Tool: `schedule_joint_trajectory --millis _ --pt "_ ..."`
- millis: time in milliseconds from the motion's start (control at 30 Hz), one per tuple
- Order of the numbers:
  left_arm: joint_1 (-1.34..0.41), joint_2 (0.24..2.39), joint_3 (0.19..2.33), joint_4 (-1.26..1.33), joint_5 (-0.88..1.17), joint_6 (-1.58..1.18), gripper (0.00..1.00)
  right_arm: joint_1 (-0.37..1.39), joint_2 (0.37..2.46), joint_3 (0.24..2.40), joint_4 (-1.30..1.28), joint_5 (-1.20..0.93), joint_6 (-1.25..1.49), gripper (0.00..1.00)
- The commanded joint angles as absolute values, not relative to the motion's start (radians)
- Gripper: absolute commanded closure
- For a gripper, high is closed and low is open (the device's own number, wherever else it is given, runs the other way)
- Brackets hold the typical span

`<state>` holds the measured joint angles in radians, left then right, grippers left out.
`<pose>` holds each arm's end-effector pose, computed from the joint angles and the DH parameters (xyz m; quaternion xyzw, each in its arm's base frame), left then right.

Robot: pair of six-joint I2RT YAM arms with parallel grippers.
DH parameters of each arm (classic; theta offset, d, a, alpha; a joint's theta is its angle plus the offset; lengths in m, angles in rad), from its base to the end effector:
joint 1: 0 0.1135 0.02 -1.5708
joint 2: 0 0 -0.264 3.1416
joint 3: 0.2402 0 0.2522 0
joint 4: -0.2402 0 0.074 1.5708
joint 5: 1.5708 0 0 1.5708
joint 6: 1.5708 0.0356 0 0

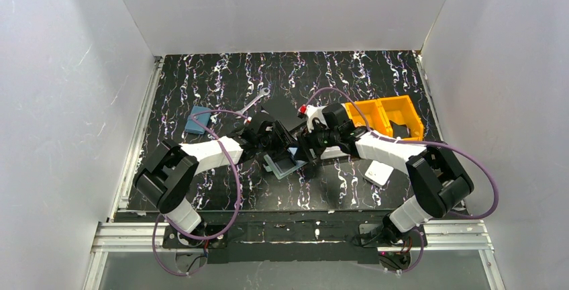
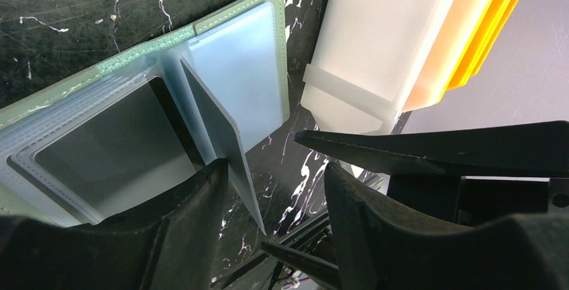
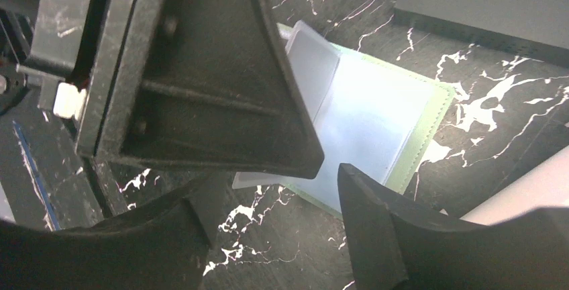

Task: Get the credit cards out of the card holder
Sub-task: Remove the credit card from the card holder.

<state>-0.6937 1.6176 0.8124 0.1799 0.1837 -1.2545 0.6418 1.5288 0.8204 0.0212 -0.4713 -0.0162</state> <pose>0.2524 -0.2184 0.1784 -0.2052 0.8635 -0.4210 0.1872 0.2432 0.2019 0.1964 -0.3785 0.7996 0.3288 0.3306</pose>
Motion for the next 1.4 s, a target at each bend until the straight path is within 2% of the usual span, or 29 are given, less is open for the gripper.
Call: schedule_joint_trajectory --millis 0,133,233,400,767,867,900,1000,1033,1067,1133,1200,1367 --pt "-0.689 1.616 0.830 0.178 0.197 -1.261 0.46 0.644 1.539 0.816 0.115 -0.426 0.039 0.34" --pt "-0.689 1.615 0.830 0.182 0.201 -1.267 0.46 0.645 1.547 0.814 0.118 -0.420 0.052 0.42" --pt "-0.688 1.615 0.833 0.188 0.202 -1.276 0.46 0.645 1.542 0.806 0.129 -0.428 0.057 0.42" --pt "-0.689 1.613 0.831 0.193 0.197 -1.298 0.47 0.645 1.523 0.780 0.167 -0.490 0.081 0.35" --pt "-0.689 1.615 0.830 0.198 0.195 -1.325 0.49 0.646 1.515 0.761 0.176 -0.428 0.086 0.37" --pt "-0.689 1.622 0.833 0.201 0.202 -1.325 0.50 0.645 1.545 0.772 0.156 -0.399 0.079 0.43" --pt "-0.689 1.623 0.832 0.202 0.204 -1.325 0.50 0.644 1.559 0.783 0.148 -0.405 0.080 0.49" --pt "-0.688 1.607 0.821 0.204 0.198 -1.320 0.50 0.644 1.597 0.805 0.136 -0.425 0.099 0.71" --pt "-0.689 1.580 0.805 0.202 0.176 -1.298 0.49 0.642 1.614 0.821 0.118 -0.415 0.110 0.88" --pt "-0.689 1.538 0.776 0.202 0.149 -1.270 0.49 0.630 1.611 0.821 0.118 -0.420 0.125 0.99" --pt "-0.689 1.397 0.678 0.208 0.078 -1.202 0.46 0.589 1.566 0.797 0.160 -0.538 0.200 0.99" --pt "-0.688 1.198 0.544 0.321 0.104 -1.122 0.43 0.565 1.501 0.774 0.239 -0.674 0.340 0.99" --pt "-0.691 1.024 0.406 0.475 0.150 -1.152 0.42 0.548 1.489 0.816 0.195 -0.862 0.482 0.99"
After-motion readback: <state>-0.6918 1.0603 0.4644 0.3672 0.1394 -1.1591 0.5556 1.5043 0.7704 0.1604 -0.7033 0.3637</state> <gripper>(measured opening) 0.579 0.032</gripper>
